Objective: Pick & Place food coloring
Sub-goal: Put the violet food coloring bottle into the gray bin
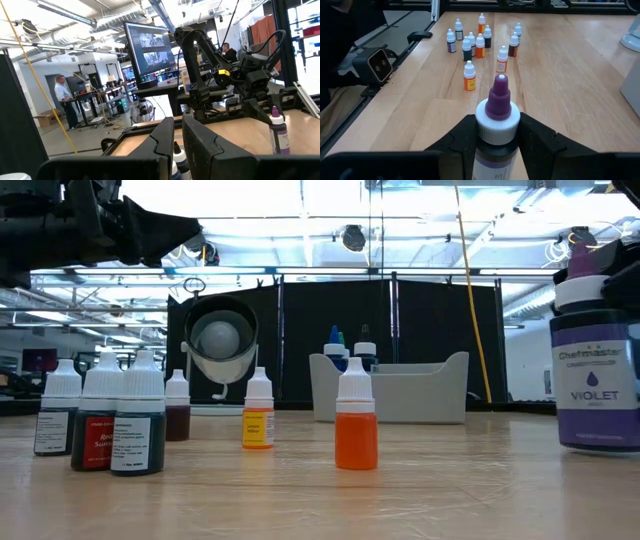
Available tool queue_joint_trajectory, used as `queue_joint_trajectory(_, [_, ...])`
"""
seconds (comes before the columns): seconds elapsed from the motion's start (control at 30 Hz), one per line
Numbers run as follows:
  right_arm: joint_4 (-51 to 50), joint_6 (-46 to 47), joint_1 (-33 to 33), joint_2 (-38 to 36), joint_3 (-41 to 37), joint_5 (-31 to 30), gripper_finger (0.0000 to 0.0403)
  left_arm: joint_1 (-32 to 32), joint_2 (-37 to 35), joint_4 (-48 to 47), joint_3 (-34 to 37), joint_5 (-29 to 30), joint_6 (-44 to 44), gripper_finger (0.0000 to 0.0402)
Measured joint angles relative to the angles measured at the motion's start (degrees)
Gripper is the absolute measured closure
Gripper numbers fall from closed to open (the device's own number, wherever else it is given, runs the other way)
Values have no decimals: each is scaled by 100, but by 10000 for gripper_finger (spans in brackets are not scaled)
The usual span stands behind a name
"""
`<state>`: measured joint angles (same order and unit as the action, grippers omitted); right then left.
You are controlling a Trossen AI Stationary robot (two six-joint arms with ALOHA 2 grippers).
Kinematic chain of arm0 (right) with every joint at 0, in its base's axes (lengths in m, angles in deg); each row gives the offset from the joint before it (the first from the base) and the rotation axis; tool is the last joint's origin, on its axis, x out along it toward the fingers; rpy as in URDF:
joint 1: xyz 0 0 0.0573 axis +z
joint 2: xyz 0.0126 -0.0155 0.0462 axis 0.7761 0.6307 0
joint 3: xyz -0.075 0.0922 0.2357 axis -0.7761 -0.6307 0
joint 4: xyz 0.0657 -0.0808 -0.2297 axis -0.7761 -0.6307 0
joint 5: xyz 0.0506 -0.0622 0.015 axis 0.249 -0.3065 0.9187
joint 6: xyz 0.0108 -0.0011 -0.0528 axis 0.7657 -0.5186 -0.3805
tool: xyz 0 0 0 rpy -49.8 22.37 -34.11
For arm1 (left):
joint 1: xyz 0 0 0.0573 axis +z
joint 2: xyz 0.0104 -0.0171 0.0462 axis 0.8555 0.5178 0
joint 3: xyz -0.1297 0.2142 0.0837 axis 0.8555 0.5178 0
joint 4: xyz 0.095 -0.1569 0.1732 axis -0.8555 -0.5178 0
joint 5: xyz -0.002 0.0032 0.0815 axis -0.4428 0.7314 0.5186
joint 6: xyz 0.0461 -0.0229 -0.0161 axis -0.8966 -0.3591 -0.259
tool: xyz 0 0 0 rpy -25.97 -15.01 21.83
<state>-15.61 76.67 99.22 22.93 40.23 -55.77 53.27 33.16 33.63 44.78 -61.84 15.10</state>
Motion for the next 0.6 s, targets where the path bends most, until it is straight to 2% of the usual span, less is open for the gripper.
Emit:
queue_joint_trajectory(0.3, [551, -430, -175, -2, 0, 12, 287, 0, 0, -9, 0, 0, 11, 355])
queue_joint_trajectory(0.43, [886, -746, -396, -93, 0, 575, 287, -2, -2, -13, 0, 0, 13, 355])
queue_joint_trajectory(0.6, [1127, -1088, -822, -375, 2, 983, 285, -1, -2, -17, 0, 0, 18, 355])
